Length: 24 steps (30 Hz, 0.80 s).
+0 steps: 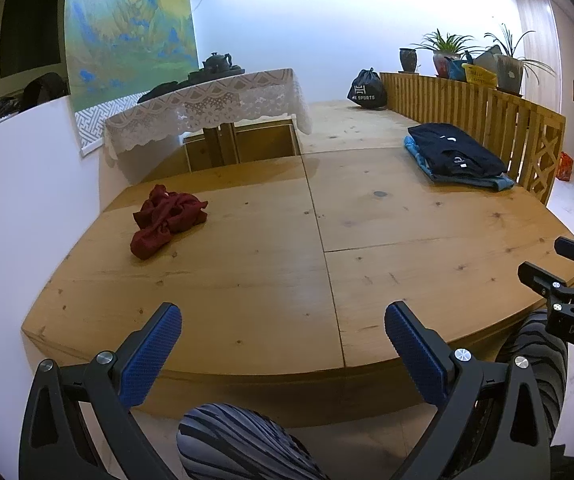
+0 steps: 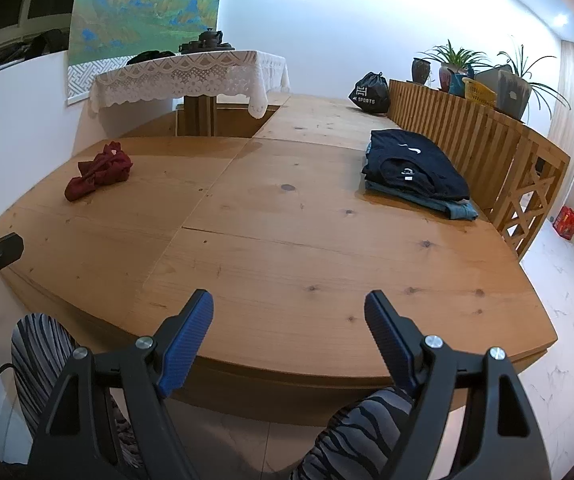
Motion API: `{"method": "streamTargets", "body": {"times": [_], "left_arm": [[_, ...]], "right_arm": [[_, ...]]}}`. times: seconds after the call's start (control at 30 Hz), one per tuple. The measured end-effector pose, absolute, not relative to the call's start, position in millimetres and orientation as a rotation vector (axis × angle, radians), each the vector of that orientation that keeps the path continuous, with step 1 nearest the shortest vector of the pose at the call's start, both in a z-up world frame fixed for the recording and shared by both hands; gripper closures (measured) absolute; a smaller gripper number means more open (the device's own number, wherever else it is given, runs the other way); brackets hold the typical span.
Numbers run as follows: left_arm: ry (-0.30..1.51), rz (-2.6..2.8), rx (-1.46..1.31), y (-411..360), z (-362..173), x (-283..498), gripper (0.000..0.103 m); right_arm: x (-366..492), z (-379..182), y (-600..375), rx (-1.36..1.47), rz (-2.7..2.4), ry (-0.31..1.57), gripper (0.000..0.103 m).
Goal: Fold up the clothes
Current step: 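Move both grippers toward the crumpled dark red shirt on the table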
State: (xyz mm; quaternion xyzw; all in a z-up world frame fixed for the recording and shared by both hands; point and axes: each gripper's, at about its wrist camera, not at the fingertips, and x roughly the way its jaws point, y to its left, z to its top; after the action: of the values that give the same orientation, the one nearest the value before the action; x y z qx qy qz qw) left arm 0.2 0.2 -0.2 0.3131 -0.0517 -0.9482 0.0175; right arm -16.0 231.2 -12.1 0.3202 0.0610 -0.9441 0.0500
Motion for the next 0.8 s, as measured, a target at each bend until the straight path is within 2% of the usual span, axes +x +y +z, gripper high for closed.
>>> {"method": "streamTargets", "body": {"times": [0.17, 0.27, 0.53, 0.8], "left_arm": [[-0.194, -2.939, 0.989, 2, -2, 3, 0.001], [-0.216, -2.933, 1.002, 4, -5, 3, 0.001], [-0.177, -2.918, 1.014, -3, -3, -5, 0.001], [-0.175, -2.843, 1.005, -25, -3, -18, 0.001]], "right_arm": [[-19, -2, 231, 0.971, -2.873, 0.184, 0.025], [-21, -16, 229, 0.968, -2.873, 0.180, 0.025], [-27, -20, 222, 0.980, -2.851, 0.195, 0.025], [-44, -17, 198, 0.965, -2.799, 0.294, 0.025]]}}
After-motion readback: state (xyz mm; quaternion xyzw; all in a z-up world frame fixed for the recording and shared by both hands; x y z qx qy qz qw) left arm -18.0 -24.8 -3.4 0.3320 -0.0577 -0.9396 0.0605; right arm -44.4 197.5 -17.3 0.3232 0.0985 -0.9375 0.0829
